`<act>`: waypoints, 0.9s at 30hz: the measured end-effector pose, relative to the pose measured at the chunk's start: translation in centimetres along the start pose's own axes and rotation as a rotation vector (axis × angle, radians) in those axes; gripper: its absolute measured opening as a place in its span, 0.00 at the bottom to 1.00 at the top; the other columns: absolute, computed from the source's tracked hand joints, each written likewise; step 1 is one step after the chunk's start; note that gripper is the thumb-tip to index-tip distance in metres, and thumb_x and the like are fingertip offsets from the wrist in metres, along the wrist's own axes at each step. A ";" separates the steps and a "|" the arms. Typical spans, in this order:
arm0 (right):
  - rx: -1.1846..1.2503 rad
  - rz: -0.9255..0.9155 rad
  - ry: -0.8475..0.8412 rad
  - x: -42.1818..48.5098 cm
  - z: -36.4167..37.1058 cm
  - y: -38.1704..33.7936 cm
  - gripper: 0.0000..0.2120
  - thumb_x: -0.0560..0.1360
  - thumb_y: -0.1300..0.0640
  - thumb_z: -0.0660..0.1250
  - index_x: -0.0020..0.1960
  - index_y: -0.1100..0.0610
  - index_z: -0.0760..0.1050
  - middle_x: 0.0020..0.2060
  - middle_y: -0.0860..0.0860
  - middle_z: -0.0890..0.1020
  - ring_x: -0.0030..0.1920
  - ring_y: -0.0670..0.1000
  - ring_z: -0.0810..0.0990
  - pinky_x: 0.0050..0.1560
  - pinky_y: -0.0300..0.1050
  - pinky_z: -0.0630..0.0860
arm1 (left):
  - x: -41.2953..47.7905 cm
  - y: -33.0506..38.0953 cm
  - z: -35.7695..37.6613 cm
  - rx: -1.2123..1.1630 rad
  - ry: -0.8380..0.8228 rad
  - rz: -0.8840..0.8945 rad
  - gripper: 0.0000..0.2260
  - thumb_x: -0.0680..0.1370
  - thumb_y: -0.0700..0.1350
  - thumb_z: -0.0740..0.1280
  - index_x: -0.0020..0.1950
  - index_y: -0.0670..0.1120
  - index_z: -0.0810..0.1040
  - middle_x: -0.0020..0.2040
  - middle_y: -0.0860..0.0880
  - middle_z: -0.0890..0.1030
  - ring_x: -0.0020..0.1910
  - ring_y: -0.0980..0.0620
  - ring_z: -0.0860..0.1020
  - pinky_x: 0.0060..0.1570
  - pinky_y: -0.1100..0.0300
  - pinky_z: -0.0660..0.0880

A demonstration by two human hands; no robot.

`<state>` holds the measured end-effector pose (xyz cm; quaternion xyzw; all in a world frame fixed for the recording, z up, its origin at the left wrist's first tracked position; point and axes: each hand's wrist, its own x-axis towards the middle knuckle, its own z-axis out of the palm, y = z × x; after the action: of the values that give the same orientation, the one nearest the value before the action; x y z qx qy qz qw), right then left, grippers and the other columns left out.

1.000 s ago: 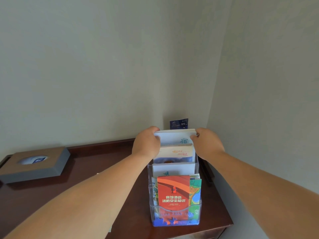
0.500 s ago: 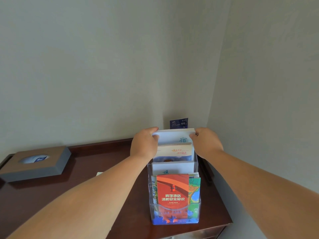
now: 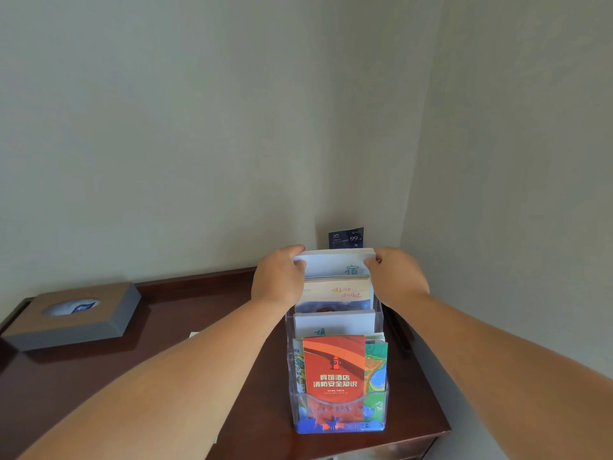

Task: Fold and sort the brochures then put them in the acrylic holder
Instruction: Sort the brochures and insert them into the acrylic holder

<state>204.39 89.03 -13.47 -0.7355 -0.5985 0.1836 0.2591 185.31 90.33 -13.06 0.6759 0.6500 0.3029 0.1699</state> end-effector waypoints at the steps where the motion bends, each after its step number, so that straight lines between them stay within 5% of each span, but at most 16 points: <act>1: -0.008 0.000 -0.011 -0.1 -0.1 -0.2 0.11 0.82 0.55 0.57 0.53 0.58 0.77 0.50 0.57 0.83 0.46 0.55 0.81 0.39 0.46 0.79 | 0.1 0.1 -0.1 0.016 -0.012 0.005 0.17 0.82 0.43 0.59 0.71 0.49 0.74 0.68 0.47 0.76 0.66 0.46 0.74 0.62 0.58 0.69; 5: -0.016 -0.054 0.140 -0.8 -1.4 -1.8 0.12 0.81 0.54 0.57 0.58 0.59 0.74 0.55 0.58 0.80 0.52 0.58 0.78 0.51 0.53 0.79 | 0.3 0.2 -0.9 -0.020 0.016 -0.005 0.18 0.81 0.46 0.60 0.70 0.49 0.74 0.63 0.46 0.80 0.62 0.45 0.76 0.61 0.56 0.71; 10: 0.131 -0.379 0.282 -3.0 -1.5 -7.7 0.20 0.78 0.59 0.62 0.69 0.61 0.72 0.64 0.57 0.76 0.65 0.57 0.73 0.65 0.48 0.68 | 0.5 -1.9 -2.7 -0.022 0.117 -0.071 0.12 0.80 0.44 0.60 0.56 0.44 0.81 0.55 0.43 0.83 0.57 0.41 0.78 0.52 0.55 0.73; 13: 0.158 -0.486 0.186 -5.1 1.0 -10.9 0.19 0.77 0.61 0.63 0.67 0.61 0.74 0.64 0.56 0.77 0.65 0.56 0.74 0.64 0.43 0.66 | -0.2 -5.2 -3.7 0.025 0.086 -0.126 0.09 0.80 0.46 0.58 0.46 0.45 0.77 0.47 0.45 0.81 0.52 0.40 0.77 0.43 0.57 0.68; 16: 0.151 -0.473 -0.025 -6.9 4.9 -12.6 0.19 0.77 0.57 0.62 0.68 0.56 0.75 0.64 0.53 0.78 0.63 0.54 0.76 0.62 0.44 0.71 | -1.4 -9.2 -4.5 0.065 0.029 -0.221 0.09 0.79 0.47 0.60 0.48 0.48 0.79 0.50 0.48 0.82 0.51 0.43 0.78 0.44 0.58 0.69; 21: 0.027 -0.292 -0.365 -7.9 12.6 -13.4 0.19 0.79 0.53 0.60 0.69 0.53 0.72 0.66 0.52 0.77 0.64 0.53 0.76 0.64 0.45 0.71 | -3.5 -16.7 -4.9 0.119 -0.124 -0.329 0.09 0.76 0.42 0.59 0.46 0.49 0.79 0.49 0.47 0.83 0.51 0.43 0.79 0.46 0.57 0.71; 27: -0.119 -0.124 -0.472 -7.9 20.8 -13.6 0.14 0.79 0.56 0.59 0.62 0.56 0.76 0.59 0.53 0.80 0.58 0.55 0.78 0.57 0.46 0.74 | -5.7 -24.5 -3.7 0.115 -0.274 -0.358 0.08 0.78 0.42 0.59 0.49 0.43 0.78 0.51 0.45 0.81 0.46 0.47 0.78 0.49 0.50 0.76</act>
<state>179.97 86.75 -22.25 -0.6482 -0.6961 0.2984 0.0789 164.12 86.54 -26.66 0.5933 0.7466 0.1360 0.2686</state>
